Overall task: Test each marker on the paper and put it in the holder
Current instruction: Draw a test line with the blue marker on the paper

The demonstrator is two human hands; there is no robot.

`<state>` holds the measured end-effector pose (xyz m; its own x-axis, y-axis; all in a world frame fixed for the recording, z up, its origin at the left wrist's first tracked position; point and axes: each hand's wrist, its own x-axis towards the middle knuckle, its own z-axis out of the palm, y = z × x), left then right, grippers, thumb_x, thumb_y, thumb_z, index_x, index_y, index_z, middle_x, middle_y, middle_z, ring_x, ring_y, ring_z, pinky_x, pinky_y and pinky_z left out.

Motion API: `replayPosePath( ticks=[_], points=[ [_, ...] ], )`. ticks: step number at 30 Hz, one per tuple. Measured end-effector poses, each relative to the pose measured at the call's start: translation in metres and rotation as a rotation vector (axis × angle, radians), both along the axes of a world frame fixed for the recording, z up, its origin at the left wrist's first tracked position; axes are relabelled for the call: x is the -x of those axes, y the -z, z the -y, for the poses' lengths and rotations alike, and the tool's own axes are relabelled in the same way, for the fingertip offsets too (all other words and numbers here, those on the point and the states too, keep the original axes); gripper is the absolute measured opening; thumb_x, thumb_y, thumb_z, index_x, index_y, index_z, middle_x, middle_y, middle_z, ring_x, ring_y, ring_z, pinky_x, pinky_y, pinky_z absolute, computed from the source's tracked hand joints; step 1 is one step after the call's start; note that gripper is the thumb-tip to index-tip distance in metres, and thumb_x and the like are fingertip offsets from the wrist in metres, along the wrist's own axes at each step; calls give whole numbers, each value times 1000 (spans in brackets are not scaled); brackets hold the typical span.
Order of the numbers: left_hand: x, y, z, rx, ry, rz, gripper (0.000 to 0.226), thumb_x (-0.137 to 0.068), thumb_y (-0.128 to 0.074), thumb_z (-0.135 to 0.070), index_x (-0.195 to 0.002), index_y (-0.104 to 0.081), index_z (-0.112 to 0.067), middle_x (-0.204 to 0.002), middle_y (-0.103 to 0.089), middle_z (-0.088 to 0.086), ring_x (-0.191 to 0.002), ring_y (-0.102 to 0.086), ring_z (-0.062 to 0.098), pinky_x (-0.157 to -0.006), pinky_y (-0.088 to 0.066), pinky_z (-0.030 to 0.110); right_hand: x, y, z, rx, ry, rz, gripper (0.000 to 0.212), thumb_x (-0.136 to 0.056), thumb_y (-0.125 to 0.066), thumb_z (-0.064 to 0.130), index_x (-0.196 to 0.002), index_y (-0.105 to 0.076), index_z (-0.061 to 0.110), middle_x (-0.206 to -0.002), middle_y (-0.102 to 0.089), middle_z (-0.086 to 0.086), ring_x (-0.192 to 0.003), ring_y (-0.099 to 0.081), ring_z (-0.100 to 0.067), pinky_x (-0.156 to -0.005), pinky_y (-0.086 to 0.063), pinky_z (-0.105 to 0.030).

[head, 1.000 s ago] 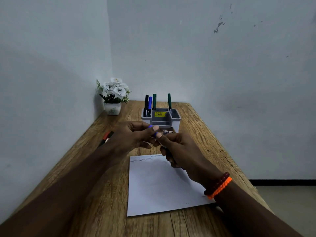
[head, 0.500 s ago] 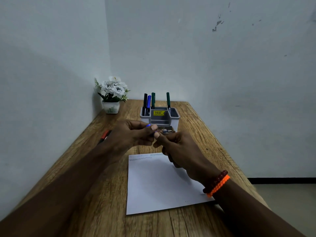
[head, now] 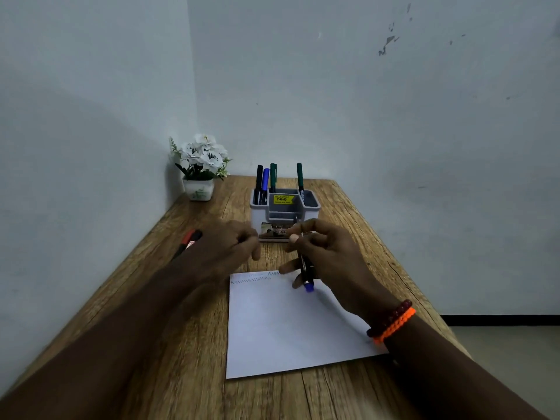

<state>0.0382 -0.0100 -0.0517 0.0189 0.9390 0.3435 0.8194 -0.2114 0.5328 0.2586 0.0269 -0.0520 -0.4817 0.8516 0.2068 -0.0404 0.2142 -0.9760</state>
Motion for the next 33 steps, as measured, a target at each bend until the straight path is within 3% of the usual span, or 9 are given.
replayPosePath(
  ticks=[2,4,8,12,16,21,23,27,33],
  points=[
    [3,1,0,113,51,-104,18,-89,-68,-45,-89,-74,-27,-83,-66,-8,-73,-60,4,-68,-53,31,-3,-2,-5,134,-50,-135,25,-110,-46,4,-121,-69,6,-107,-74,-23,-86,-78,-34,-64,-66,-41],
    [3,2,1,211,99,-158,37,-78,-78,-58,-103,-71,-33,-89,-64,-11,-79,-58,4,-68,-48,23,-4,-4,-9,230,-104,-240,33,-110,-40,-1,-127,-68,4,-109,-77,-23,-92,-78,-31,-69,-65,-38],
    [-2,-2,3,321,129,-200,63,-70,-79,-65,-125,-63,-39,-114,-53,-21,-108,-52,4,-90,-44,23,-5,-3,-14,280,-145,-299,39,-110,-34,-3,-134,-65,4,-119,-75,-25,-105,-77,-34,-74,-66,-39],
    [-3,-2,2,329,139,-199,60,-70,-82,-62,-123,-66,-39,-101,-48,-30,-101,-51,3,-89,-44,24,-5,-1,-15,204,-127,-265,36,-104,-49,-7,-134,-63,8,-119,-77,-20,-108,-77,-35,-79,-66,-42],
    [-3,-1,2,329,138,-179,55,-69,-83,-62,-116,-69,-37,-93,-56,-23,-94,-58,7,-85,-51,28,-3,3,-11,0,-17,-113,24,-98,-68,11,-121,-64,5,-90,-78,-15,-76,-74,-30,-62,-60,-39],
    [-1,1,1,320,137,-155,53,-67,-82,-66,-110,-71,-38,-93,-66,-15,-88,-62,7,-82,-54,29,3,13,-2,-4,76,10,33,-105,-60,38,-97,-65,6,-65,-53,-16,-46,-43,-18,-42,-32,-26],
    [-1,1,1,316,142,-139,52,-68,-82,-65,-110,-72,-37,-87,-69,-13,-83,-64,6,-75,-50,23,3,16,-2,-12,120,77,30,-108,-55,34,-94,-65,9,-59,-51,-15,-42,-41,-15,-40,-30,-24],
    [-2,2,1,306,146,-138,52,-68,-82,-64,-110,-73,-36,-88,-67,-15,-84,-63,6,-73,-47,21,-1,18,-3,-30,102,83,13,-102,-60,16,-114,-63,19,-62,-66,-12,-45,-54,-20,-40,-40,-25],
    [-1,4,0,295,139,-145,51,-68,-82,-64,-109,-74,-35,-89,-66,-15,-82,-61,6,-71,-45,21,3,22,-2,-89,192,163,18,-87,-72,12,-81,-70,-5,-56,-62,-11,-44,-51,-17,-43,-42,-28]
  ],
)
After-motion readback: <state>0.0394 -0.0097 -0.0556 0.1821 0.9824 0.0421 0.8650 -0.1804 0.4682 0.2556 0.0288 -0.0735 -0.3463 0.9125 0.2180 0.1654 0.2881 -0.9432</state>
